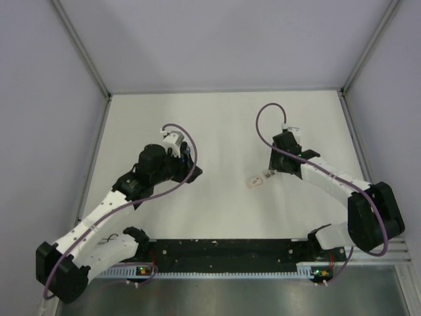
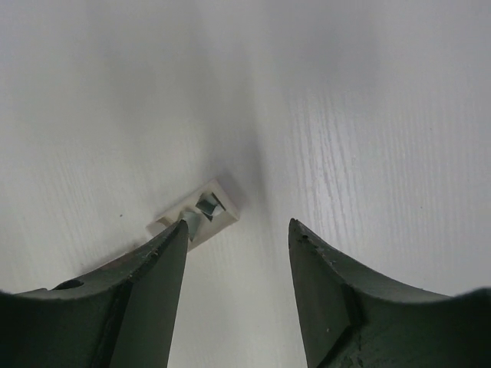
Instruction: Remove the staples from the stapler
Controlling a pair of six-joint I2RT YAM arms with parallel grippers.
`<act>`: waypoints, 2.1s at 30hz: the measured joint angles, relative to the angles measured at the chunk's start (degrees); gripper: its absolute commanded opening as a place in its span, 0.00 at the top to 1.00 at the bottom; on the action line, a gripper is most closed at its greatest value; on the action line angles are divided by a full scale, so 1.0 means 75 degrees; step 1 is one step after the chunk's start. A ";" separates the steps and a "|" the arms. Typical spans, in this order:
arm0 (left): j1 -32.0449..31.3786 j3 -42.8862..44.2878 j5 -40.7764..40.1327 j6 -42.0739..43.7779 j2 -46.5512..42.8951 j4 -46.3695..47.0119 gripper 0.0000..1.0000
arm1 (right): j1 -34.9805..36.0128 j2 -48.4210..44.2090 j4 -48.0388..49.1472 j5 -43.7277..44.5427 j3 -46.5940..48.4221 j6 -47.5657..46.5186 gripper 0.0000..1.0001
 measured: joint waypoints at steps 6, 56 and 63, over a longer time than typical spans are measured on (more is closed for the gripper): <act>-0.0600 -0.0087 0.0038 -0.0221 0.1075 0.0242 0.46 | -0.0685 -0.0600 0.0128 -0.0530 -0.0557 -0.0358 0.52; -0.2328 0.1571 -0.0458 -0.2684 0.6312 0.3314 0.51 | -0.1020 0.0609 0.1542 -0.1705 -0.0851 -0.0749 0.78; -0.2328 0.1571 -0.0379 -0.2774 0.6394 0.3433 0.51 | -0.1020 0.0618 0.1577 -0.1848 -0.0851 -0.0749 0.82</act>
